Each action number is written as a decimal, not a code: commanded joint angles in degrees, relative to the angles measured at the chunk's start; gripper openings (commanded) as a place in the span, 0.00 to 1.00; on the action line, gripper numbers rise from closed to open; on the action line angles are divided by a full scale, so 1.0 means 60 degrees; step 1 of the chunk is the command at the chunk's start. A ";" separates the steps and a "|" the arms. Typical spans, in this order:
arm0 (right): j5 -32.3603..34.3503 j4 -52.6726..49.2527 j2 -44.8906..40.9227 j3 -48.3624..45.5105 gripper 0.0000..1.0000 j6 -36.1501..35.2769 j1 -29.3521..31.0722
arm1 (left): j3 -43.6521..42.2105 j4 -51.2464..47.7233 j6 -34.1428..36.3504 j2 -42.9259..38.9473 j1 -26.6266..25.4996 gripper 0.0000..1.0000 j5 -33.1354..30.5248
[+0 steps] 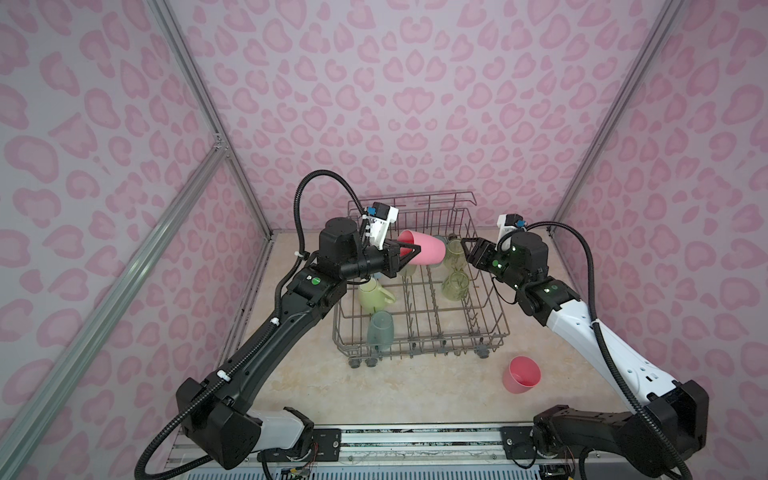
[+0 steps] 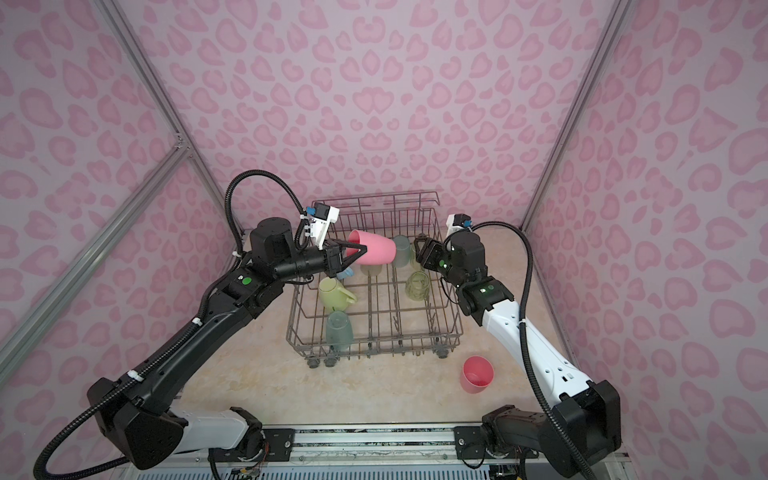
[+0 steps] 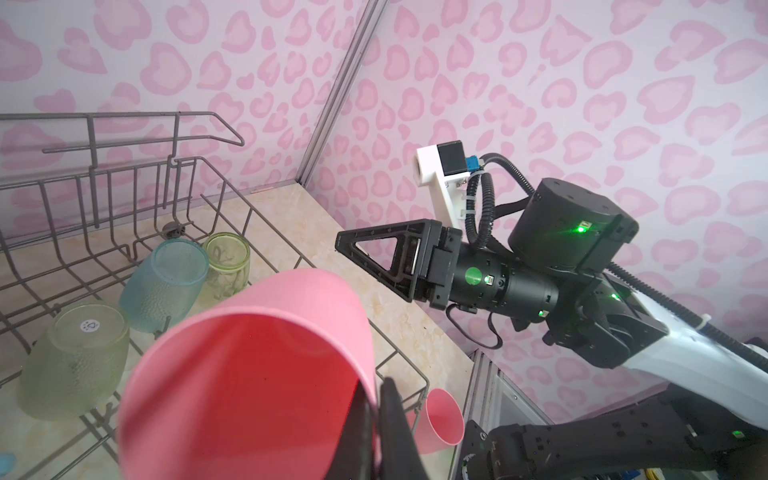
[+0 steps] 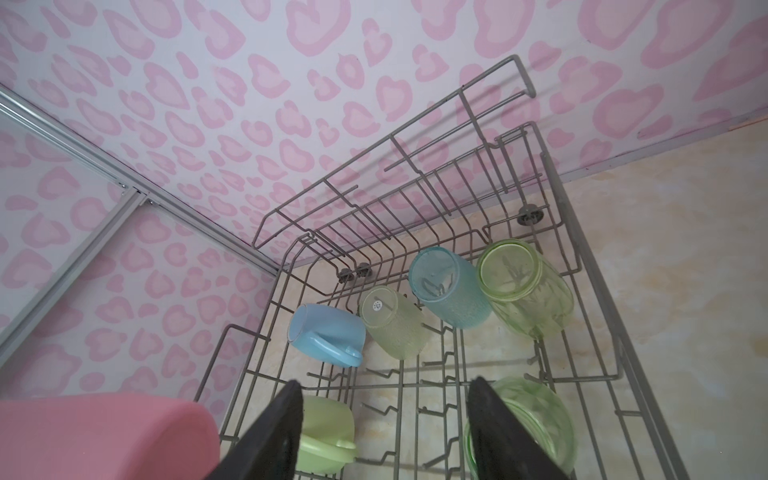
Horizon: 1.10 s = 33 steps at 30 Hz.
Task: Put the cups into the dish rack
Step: 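Raise the pink cup over the rack with the left while the right reaches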
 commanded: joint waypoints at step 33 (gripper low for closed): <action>-0.0847 0.5875 0.1985 0.0052 0.87 0.7703 0.0619 | -0.2180 0.8785 -0.4655 0.1971 0.0963 0.04 0.0220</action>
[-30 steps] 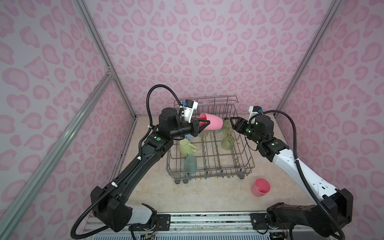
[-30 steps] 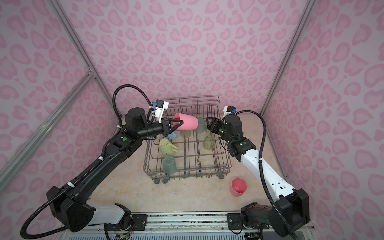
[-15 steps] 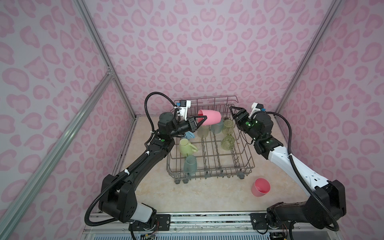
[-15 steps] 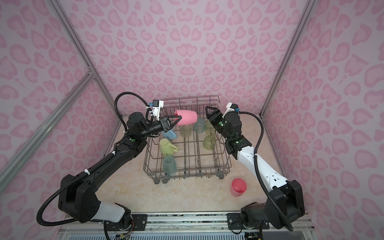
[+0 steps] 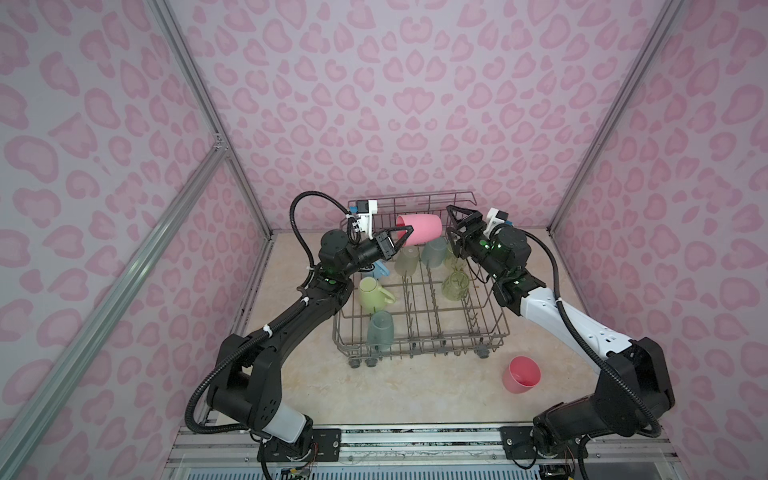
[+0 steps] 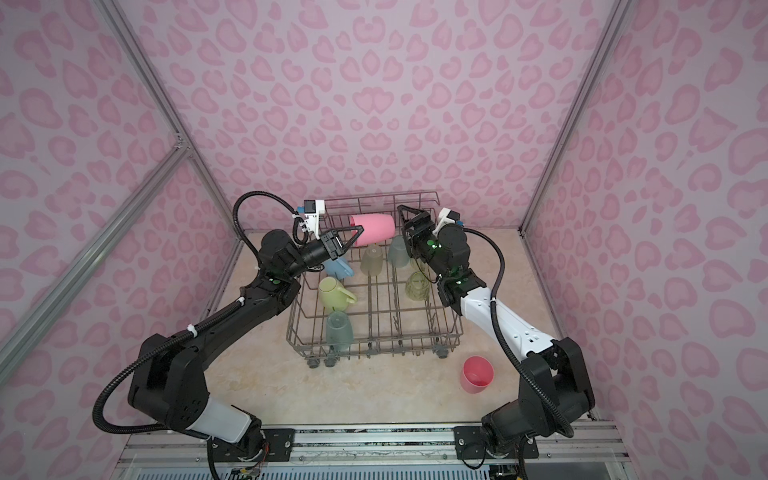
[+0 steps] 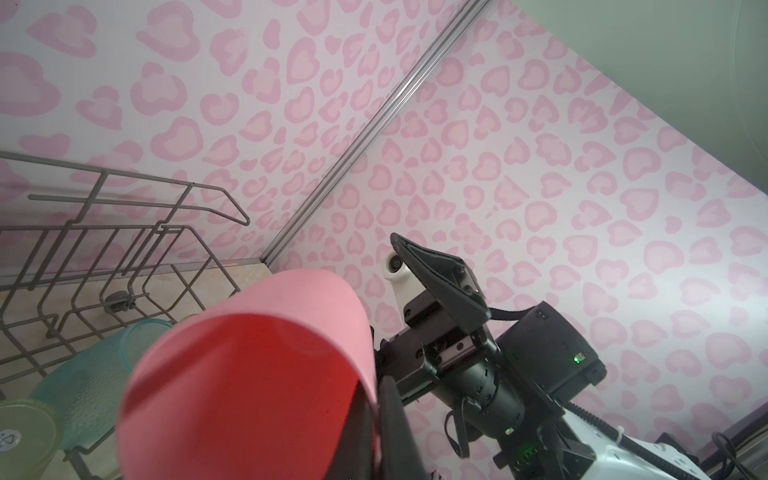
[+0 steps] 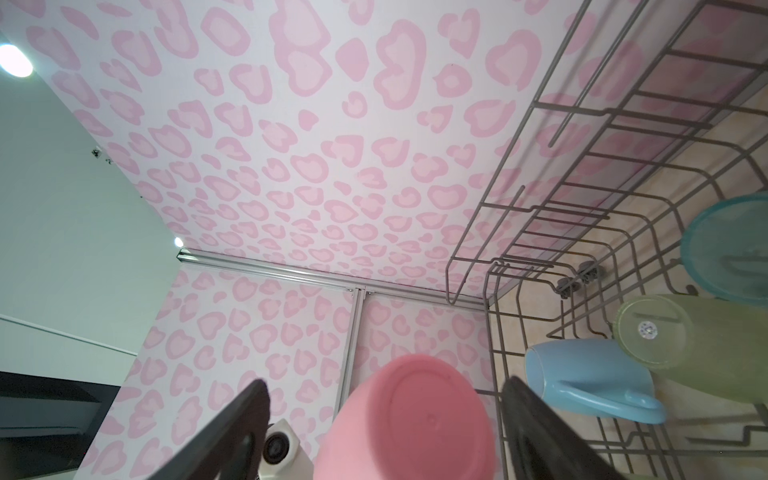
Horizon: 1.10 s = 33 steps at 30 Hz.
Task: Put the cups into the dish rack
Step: 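Raise the pink cup over the rack with the left while the right reaches, then close the right gripper on the pink cup while the left opens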
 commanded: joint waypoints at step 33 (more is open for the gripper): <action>0.0129 0.0277 0.0974 0.0638 0.86 0.0517 0.0554 | 0.0199 0.1938 -0.0944 0.0593 -0.0195 0.03 0.0020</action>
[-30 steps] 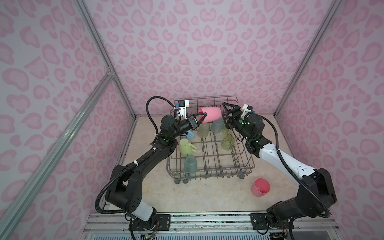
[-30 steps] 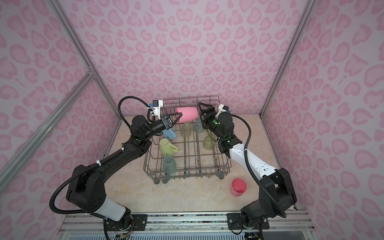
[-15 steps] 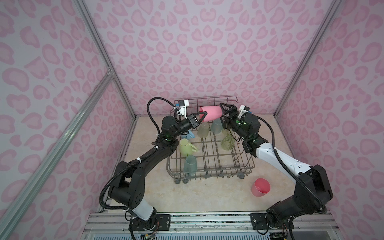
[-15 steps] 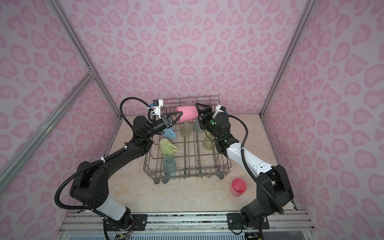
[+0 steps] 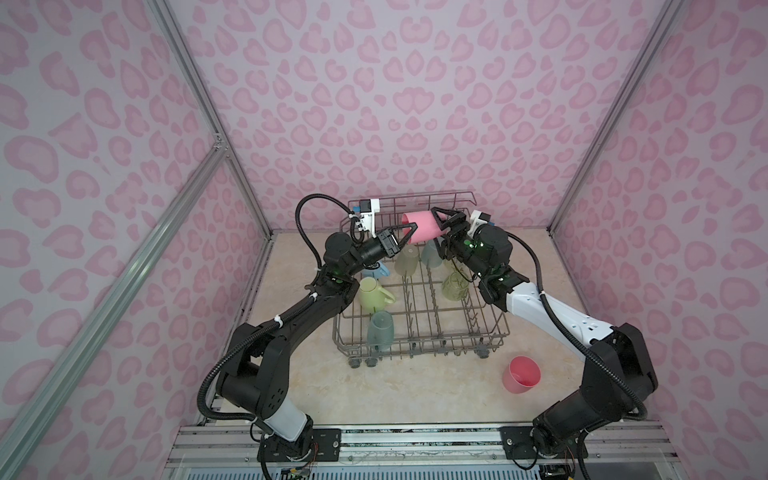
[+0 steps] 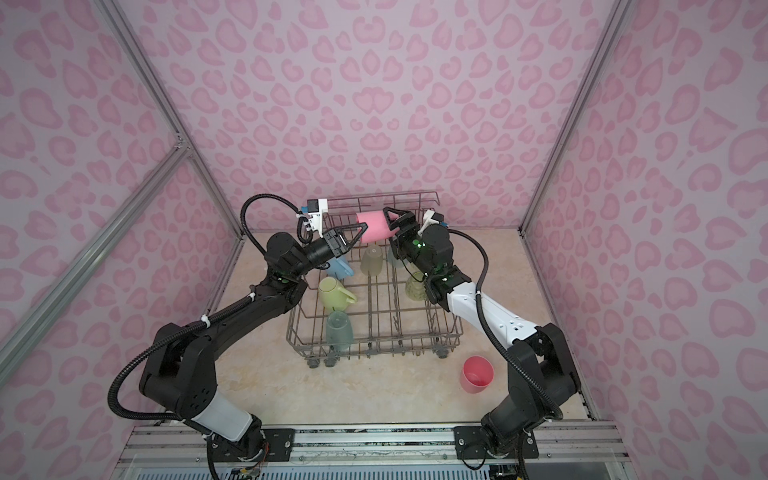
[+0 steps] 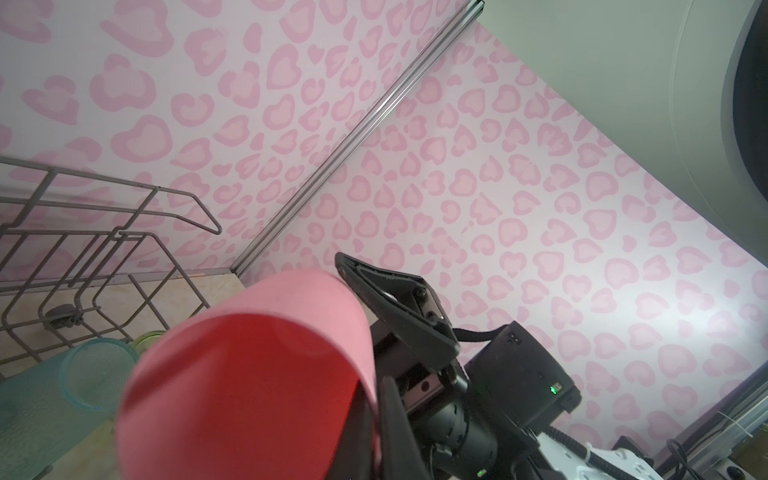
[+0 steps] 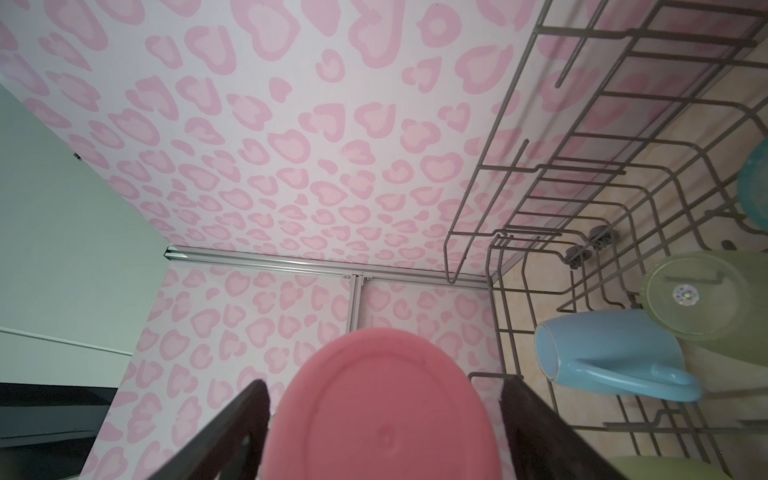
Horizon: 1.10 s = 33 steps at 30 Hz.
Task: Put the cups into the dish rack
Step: 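Close the right gripper on the pink cup while the left opens, then lower the pink cup into the rack with the right while the left withdraws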
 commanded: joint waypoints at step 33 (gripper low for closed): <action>0.1591 -0.1779 -0.0684 -0.0033 0.55 -0.3569 0.0103 | -0.0095 -0.3796 0.1692 -0.0673 0.0022 0.66 -0.1225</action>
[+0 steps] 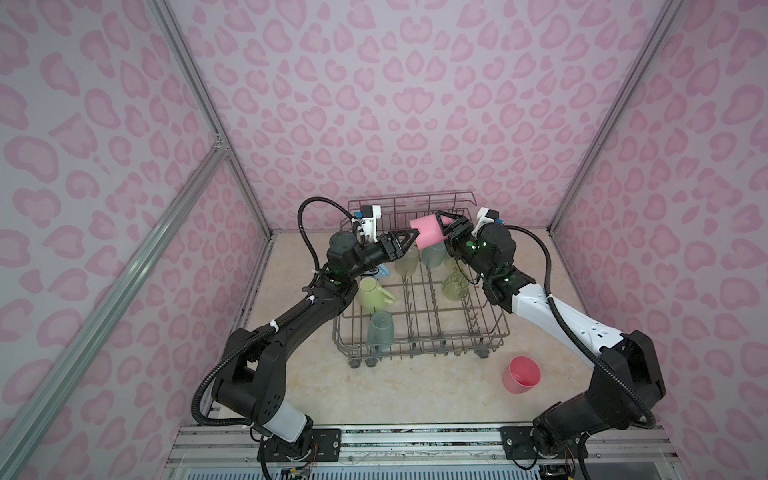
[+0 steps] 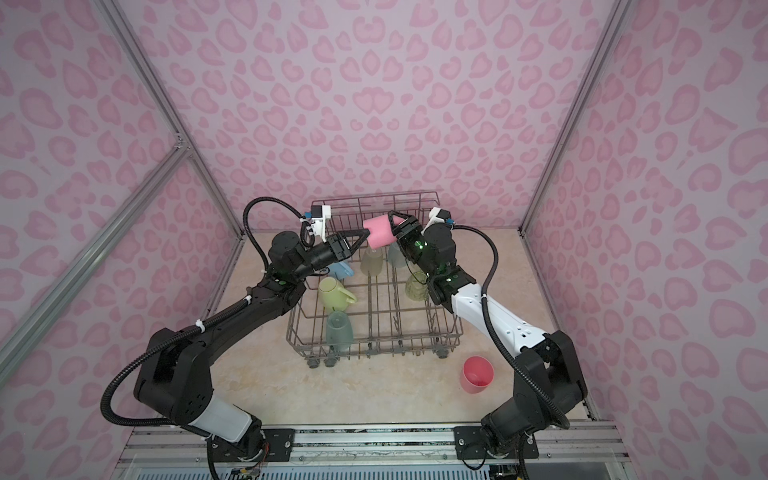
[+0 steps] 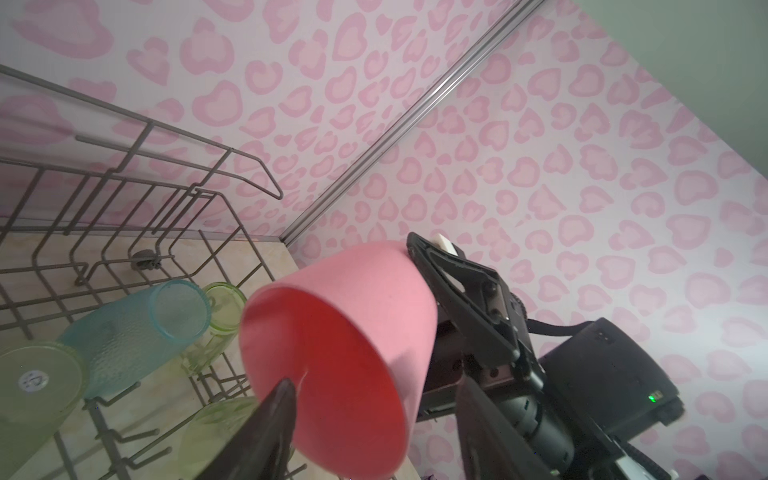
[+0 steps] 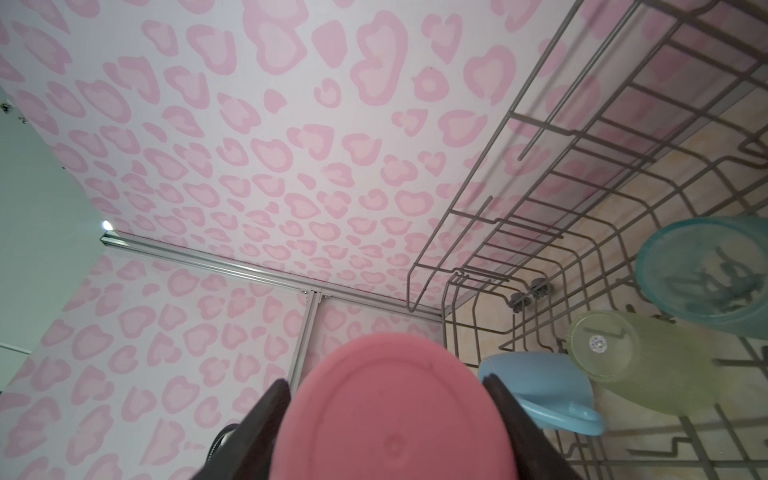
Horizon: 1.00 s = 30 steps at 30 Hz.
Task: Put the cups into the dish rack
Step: 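Lower the pink cup into the rack with the right while the left withdraws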
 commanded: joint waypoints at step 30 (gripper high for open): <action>0.5676 -0.3141 0.1358 0.0423 0.55 -0.7906 0.1832 | 0.0316 -0.7763 0.3321 -0.1967 0.0035 0.97 -0.4037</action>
